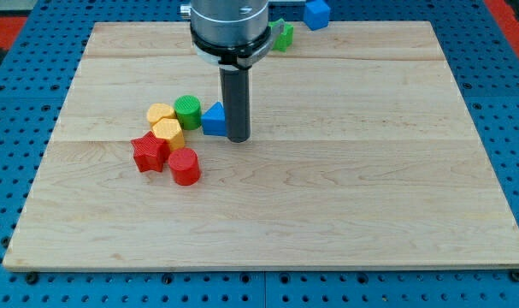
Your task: Move the green star a bit left and down
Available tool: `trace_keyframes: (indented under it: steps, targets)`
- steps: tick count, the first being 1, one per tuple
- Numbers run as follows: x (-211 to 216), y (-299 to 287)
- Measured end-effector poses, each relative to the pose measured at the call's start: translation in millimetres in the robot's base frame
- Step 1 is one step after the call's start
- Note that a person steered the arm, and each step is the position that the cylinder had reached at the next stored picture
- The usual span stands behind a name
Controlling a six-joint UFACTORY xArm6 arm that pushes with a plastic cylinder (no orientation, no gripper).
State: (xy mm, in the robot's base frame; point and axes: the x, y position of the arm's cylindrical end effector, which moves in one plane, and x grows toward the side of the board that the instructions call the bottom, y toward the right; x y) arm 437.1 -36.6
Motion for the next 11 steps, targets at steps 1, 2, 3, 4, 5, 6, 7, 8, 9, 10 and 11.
trace_keyframes:
  steps: [1, 2, 3, 4, 5, 6, 7, 8, 9, 10, 11]
  targets:
    - [4.9, -6.5]
    - [-13.5, 81.7]
    - [-83.4, 172.4]
    - [-146.3, 196.1]
    - [-206.3, 168.7]
    - [-216.2, 115.8]
    - [-209.4, 52.5]
    - [-228.9, 58.8]
    - [-242.9, 34.1]
    - [-243.2, -26.8]
    - [-212.8, -47.9]
